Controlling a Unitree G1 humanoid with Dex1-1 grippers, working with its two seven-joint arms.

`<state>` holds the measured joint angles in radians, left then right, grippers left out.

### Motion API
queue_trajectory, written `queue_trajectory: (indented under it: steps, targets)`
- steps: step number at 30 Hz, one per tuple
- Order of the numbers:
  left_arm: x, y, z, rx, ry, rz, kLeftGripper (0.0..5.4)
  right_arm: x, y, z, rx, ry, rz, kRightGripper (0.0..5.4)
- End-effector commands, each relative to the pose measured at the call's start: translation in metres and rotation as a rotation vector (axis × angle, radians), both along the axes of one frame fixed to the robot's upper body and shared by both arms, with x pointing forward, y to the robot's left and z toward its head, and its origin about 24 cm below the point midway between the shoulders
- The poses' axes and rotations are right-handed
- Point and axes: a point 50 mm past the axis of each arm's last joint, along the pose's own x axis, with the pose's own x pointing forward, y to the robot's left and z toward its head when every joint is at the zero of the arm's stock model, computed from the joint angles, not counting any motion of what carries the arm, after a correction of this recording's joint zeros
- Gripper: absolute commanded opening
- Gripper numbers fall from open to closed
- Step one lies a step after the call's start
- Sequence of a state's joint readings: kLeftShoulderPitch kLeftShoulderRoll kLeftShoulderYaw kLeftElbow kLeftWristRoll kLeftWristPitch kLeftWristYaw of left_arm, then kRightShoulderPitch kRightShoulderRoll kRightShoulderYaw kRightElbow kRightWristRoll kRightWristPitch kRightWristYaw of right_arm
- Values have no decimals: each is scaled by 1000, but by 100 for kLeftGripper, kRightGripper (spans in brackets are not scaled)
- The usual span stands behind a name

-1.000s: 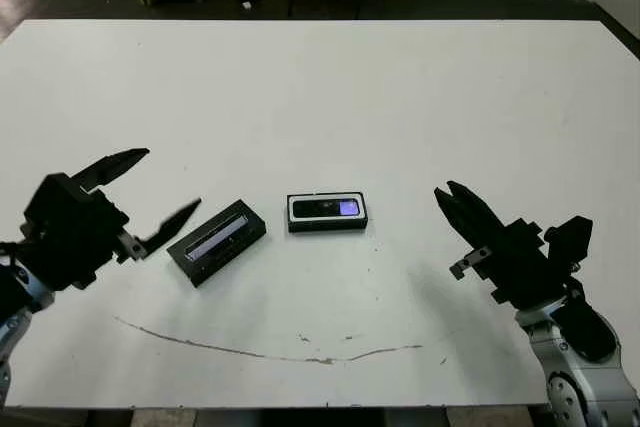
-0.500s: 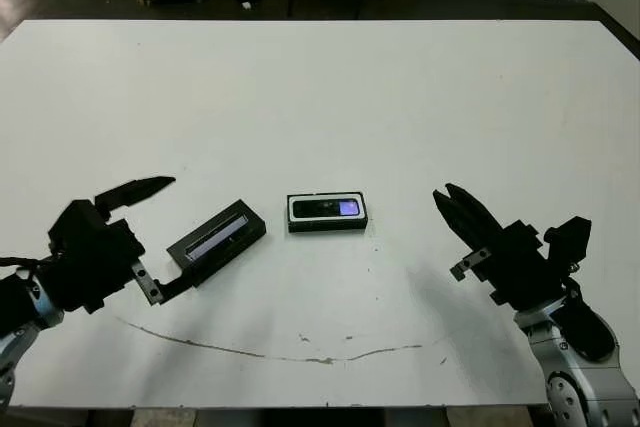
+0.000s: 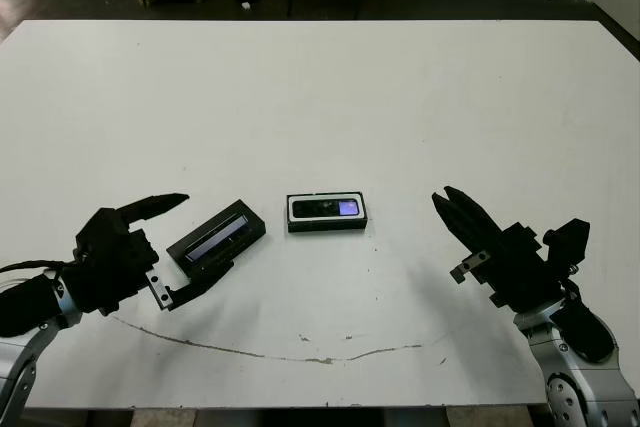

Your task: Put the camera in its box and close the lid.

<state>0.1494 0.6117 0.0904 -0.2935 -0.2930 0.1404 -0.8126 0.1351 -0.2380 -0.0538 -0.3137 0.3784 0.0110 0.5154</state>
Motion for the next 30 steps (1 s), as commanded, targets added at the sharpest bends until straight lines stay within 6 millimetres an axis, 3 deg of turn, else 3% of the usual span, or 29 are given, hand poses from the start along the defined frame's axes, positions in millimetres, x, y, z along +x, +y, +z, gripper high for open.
queue_trajectory:
  steps: [1,30]
  targets:
    - [1,3,-6,34,42,6,538,-2,-2,-3,-21,30,-15,0]
    - [8,10,-23,88,118,38,538,0,-4,-2,-19,49,-24,0]
